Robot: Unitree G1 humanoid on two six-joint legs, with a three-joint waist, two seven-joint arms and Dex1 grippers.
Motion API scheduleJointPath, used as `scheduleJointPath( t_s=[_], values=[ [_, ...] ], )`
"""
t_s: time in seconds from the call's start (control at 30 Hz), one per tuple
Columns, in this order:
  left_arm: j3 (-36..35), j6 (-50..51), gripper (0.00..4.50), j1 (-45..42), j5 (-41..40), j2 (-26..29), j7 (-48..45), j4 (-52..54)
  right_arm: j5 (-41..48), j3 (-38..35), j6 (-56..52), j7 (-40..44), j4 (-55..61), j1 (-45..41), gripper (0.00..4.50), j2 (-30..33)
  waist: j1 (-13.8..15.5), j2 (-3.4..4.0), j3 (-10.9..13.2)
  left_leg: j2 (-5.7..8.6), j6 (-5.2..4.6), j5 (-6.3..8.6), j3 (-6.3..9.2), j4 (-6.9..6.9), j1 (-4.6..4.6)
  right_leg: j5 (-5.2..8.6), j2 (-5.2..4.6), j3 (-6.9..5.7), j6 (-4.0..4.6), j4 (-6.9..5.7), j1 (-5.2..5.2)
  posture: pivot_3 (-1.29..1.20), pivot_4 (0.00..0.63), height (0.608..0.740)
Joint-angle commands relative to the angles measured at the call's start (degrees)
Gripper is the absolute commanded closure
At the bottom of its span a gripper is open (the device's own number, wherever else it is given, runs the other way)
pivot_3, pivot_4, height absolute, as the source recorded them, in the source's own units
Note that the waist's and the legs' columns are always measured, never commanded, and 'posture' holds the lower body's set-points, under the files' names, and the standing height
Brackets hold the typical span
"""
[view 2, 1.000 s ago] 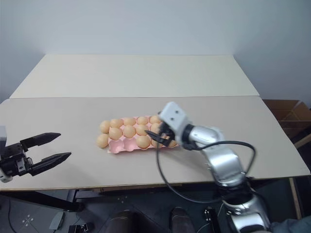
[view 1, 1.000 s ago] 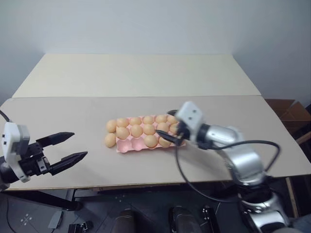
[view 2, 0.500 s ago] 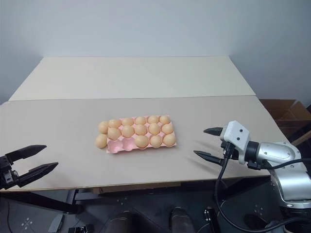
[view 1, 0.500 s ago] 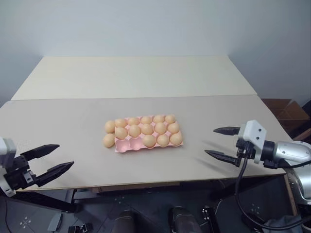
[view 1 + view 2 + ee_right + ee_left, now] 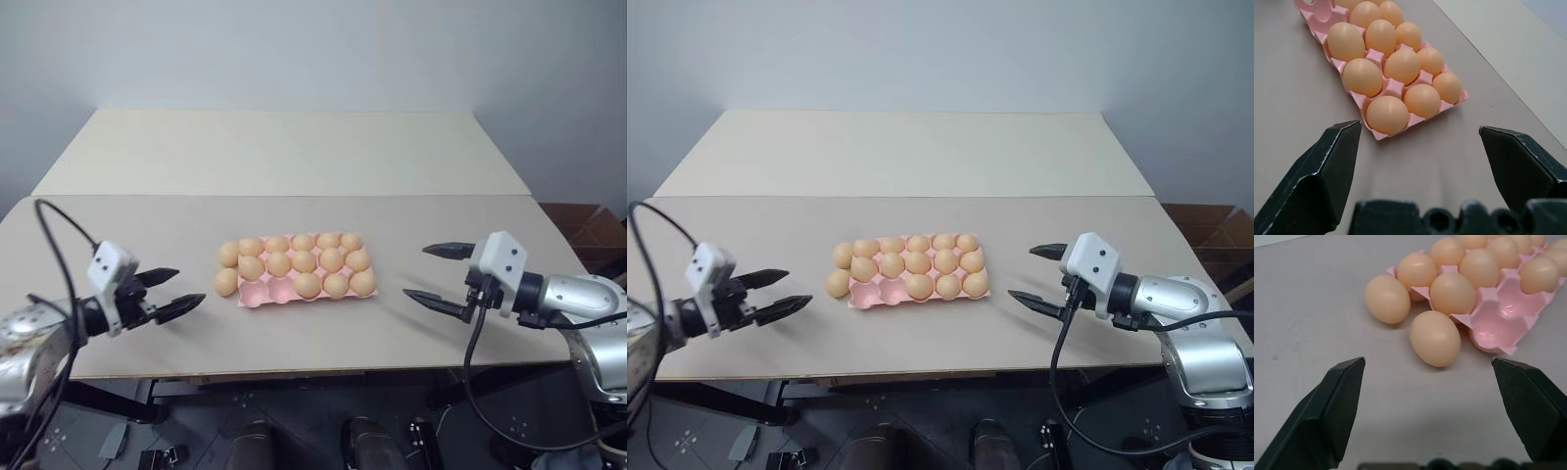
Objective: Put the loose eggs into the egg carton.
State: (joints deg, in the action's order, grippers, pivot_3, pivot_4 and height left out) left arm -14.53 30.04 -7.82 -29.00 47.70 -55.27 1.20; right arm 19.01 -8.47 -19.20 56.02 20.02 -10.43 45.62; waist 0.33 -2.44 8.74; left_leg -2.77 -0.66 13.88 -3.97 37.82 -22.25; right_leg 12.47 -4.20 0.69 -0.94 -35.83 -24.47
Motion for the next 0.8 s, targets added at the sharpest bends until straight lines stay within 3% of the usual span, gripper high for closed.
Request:
scheduleJointPath(
  t_s=[0.03, 0.47, 0.57, 0.73, 0.8],
  values=[
    [3.1, -2.59, 0.0, -3.36, 2.25, -0.98, -1.33, -3.61, 0.8, -0.7, -0.14, -1.46, 3.02, -0.24, 0.04, 0.11, -0.09, 0.0, 0.0, 0.0, -0.01, 0.0, 0.0, 0.0, -0.01, 0.0, 0.0, 0.0, -0.01, 0.0, 0.0, 0.0, 0.15, 0.74],
    [9.74, -5.59, 0.0, -10.81, 7.86, -5.45, -1.62, -11.44, 2.23, -1.45, -0.79, -3.04, 5.36, 0.95, 0.04, 0.49, 0.06, -0.02, -0.01, 0.02, -0.01, 0.0, 0.04, 0.03, -0.01, -0.03, -0.01, -0.03, -0.07, -0.01, 0.05, 0.0, 0.15, 0.74],
    [10.13, -6.04, 0.59, -11.65, 8.9, -7.26, 0.07, -12.02, 2.31, -1.35, -0.79, -3.36, 5.41, 0.9, 0.0, 0.57, 0.11, -0.02, -0.01, 0.03, -0.01, 0.0, 0.05, 0.03, 0.0, -0.03, -0.02, -0.03, -0.08, -0.01, 0.06, 0.0, 0.15, 0.74],
    [9.67, -6.56, 2.16, -11.41, 10.06, -7.8, 1.61, -11.39, 2.65, -0.84, -1.1, -4.23, 5.5, 0.28, 0.0, 0.33, 0.03, -0.03, -0.01, 0.04, -0.01, 0.0, 0.06, 0.04, -0.01, -0.05, -0.02, -0.03, -0.1, -0.01, 0.07, 0.0, 0.15, 0.74],
    [8.86, -6.55, 2.16, -10.71, 10.12, -7.28, 2.17, -10.69, 2.64, -0.67, -1.2, -4.53, 5.54, 0.16, 0.0, 0.24, 0.02, -0.03, -0.01, 0.04, -0.01, 0.0, 0.07, 0.04, 0.01, -0.05, -0.01, -0.03, -0.1, -0.03, 0.07, 0.0, 0.15, 0.74]
  ],
)
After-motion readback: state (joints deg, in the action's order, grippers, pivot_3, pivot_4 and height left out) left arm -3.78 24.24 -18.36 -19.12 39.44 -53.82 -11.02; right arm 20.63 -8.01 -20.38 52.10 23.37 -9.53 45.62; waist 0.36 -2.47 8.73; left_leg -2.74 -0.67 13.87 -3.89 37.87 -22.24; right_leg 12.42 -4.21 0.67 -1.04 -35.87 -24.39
